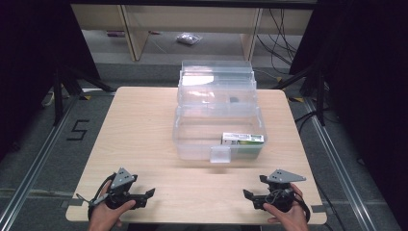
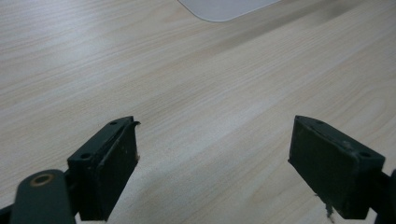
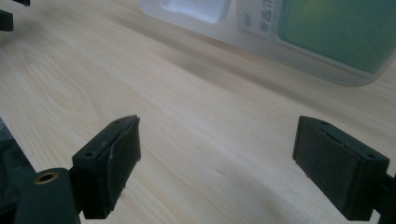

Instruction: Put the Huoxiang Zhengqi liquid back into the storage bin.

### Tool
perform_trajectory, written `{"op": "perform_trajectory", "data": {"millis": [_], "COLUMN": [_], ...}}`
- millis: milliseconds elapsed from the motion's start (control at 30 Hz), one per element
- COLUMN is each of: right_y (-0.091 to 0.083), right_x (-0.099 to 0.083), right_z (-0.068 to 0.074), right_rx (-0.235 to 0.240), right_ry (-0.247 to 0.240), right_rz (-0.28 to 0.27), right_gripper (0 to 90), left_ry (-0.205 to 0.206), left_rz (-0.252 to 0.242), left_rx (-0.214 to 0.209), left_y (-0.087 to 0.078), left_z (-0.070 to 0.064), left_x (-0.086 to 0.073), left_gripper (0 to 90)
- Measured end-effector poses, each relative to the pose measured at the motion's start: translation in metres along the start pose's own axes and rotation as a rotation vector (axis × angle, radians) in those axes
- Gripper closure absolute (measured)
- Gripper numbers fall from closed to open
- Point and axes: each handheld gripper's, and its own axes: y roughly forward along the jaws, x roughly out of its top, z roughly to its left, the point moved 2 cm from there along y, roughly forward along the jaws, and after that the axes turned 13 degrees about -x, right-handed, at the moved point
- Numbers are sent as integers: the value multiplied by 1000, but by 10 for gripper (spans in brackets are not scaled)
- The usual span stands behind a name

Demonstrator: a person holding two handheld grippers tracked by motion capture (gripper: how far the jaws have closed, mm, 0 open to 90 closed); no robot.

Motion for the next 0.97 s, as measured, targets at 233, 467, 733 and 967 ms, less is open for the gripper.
{"op": "perform_trajectory", "data": {"millis": [233, 467, 733, 967], "right_y": [-6, -9, -11, -11], "right_x": [-7, -14, -19, -17], "right_z": [-1, 1, 0, 0], "right_rx": [-10, -13, -13, -20], "right_ry": [12, -3, 32, -3], "right_rz": [21, 38, 46, 40], "right_gripper": [160, 160, 160, 160], "left_ry": [7, 0, -1, -4], "left_rz": [9, 8, 13, 8], "left_rx": [-10, -6, -11, -8], "left_y": [0, 0, 1, 2], "left_z": [0, -1, 0, 0], "left_x": [0, 0, -1, -1], "left_gripper": [148, 148, 148, 148]}}
